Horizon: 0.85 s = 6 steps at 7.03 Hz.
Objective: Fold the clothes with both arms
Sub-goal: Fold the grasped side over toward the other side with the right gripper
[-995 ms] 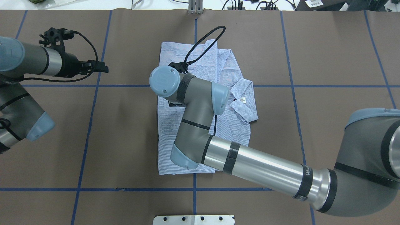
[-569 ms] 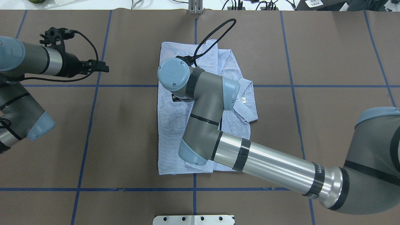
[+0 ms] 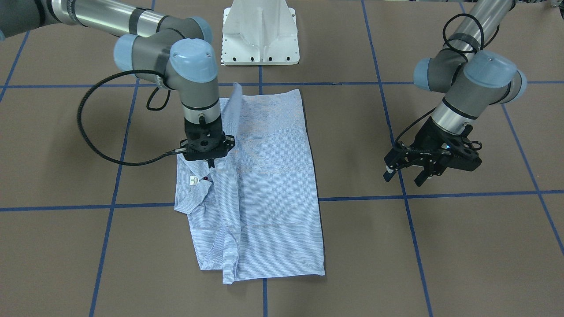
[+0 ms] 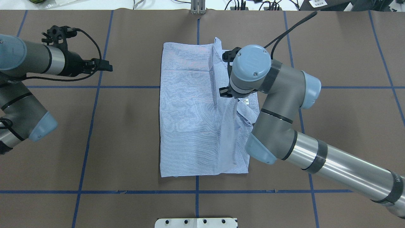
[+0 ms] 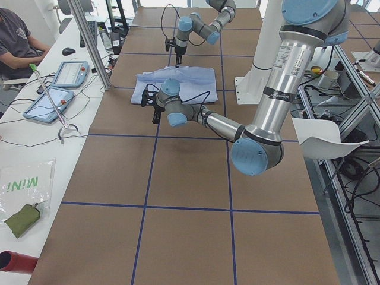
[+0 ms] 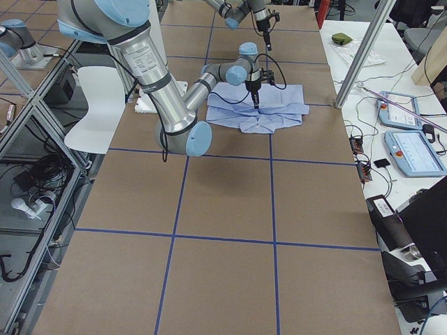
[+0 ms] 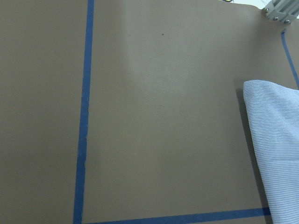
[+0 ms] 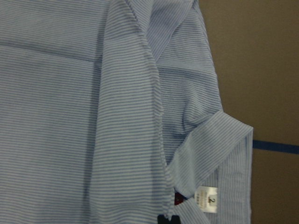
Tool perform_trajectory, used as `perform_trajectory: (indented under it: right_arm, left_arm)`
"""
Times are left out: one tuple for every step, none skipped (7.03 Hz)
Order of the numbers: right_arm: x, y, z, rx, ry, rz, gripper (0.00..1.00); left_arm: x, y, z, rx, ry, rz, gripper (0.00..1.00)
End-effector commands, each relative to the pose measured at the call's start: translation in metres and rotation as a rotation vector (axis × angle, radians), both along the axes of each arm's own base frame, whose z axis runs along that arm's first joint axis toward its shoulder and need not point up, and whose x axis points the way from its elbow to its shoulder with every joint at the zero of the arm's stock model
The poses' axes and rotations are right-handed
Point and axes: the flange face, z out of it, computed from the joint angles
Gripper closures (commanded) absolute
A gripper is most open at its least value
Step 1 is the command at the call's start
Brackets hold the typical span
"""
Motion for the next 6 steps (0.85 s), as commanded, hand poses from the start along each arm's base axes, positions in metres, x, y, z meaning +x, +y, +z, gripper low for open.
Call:
perform_trajectory:
  right_arm:
    - [0.035, -0.003, 0.054, -0.048, 0.046, 0.025, 1.0]
    - [0.038, -0.005, 0.072, -0.056, 0.076, 0.038, 0.58]
    - [0.034, -0.005, 0.078, -0.048, 0.095, 0.05, 0.01]
    - [0.032, -0.005, 0.074, -0.036, 0.09, 0.05, 0.0]
    - [0.032, -0.005, 0.07, -0.031, 0.078, 0.048, 0.0]
    - [0.035, -0.006, 0.06, -0.025, 0.06, 0.049, 0.0]
  left_arm:
    - [0.0, -0.001, -0.006, 0.005, 0.007, -0.003, 0.0]
    - [0.001, 0.0, -0.007, 0.006, 0.008, -0.001, 0.0]
    - [0.001, -0.001, -0.006, 0.005, 0.007, -0.001, 0.0]
    - [0.001, -0.001, -0.006, 0.005, 0.007, -0.001, 0.0]
    - [0.001, -0.001, -0.006, 0.005, 0.007, -0.001, 0.0]
    - [0.0, -0.001, -0.007, 0.003, 0.009, -0.001, 0.0]
